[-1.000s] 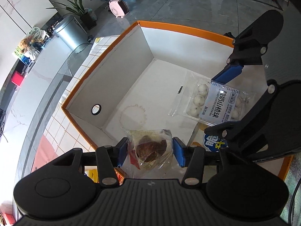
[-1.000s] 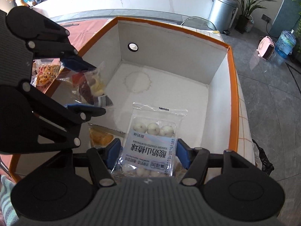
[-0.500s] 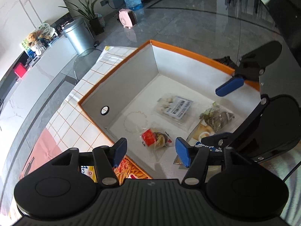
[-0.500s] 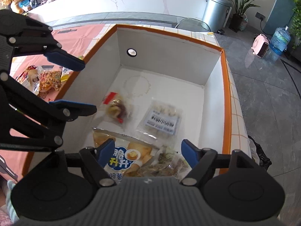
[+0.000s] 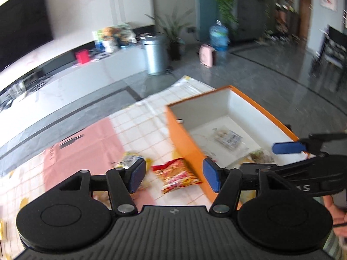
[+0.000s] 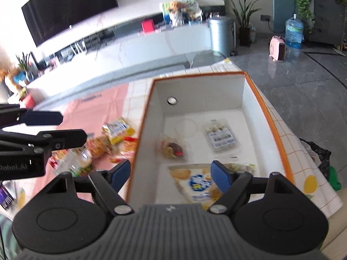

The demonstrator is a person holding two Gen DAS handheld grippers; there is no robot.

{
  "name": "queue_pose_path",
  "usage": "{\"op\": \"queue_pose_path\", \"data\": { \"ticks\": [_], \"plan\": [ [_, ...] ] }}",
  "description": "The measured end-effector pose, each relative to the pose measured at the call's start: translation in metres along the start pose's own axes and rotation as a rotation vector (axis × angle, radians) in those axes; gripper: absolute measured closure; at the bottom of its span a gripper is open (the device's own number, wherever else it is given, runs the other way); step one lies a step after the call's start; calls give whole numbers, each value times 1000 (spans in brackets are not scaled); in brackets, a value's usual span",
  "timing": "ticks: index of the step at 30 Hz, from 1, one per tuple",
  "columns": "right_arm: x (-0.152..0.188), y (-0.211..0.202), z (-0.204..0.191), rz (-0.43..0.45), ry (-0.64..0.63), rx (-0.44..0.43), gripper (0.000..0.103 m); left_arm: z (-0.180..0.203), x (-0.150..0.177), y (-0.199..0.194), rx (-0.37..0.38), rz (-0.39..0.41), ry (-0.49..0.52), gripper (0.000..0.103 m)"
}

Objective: Organize snacks
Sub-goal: 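Move both tools back over the remaining snacks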

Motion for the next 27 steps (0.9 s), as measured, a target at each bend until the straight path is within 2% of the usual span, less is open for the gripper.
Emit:
{"op": "queue_pose_path", "data": {
  "ticks": [5, 8, 11, 15, 19, 22, 27],
  "plan": [
    [3, -7, -51, 148, 0, -59, 25, -62, 32, -15, -100, 26, -166, 29],
    [11, 0, -82, 177, -40, -76, 25, -83, 49, -15, -108, 0, -209, 29],
    [22, 16, -106, 139, -111, -75, 26, -94, 64, -12, -108, -40, -205, 29],
    [39, 36, -124, 81, -176, -50, 36, -103, 83, -5, -69, -81, -209, 30],
    [50, 54, -125, 45, -242, -2, 40, -102, 102, 5, -22, -105, -211, 39],
    [57, 67, -125, 17, -275, 24, 47, -98, 108, 17, 14, -116, -206, 42],
    [56, 99, -120, -18, -367, 104, 48, -93, 113, 40, 55, -147, -189, 42]
  ]
}}
Point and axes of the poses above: each gripper's, at about its wrist camera, not at the fingertips, and y roughly the way its jaws point, z to its right, x to its underside, the point moved 10 cm from there along y, roughly the way its jaws point, and after that the axes turned 9 degrees about -x, right-handed, at the moved point
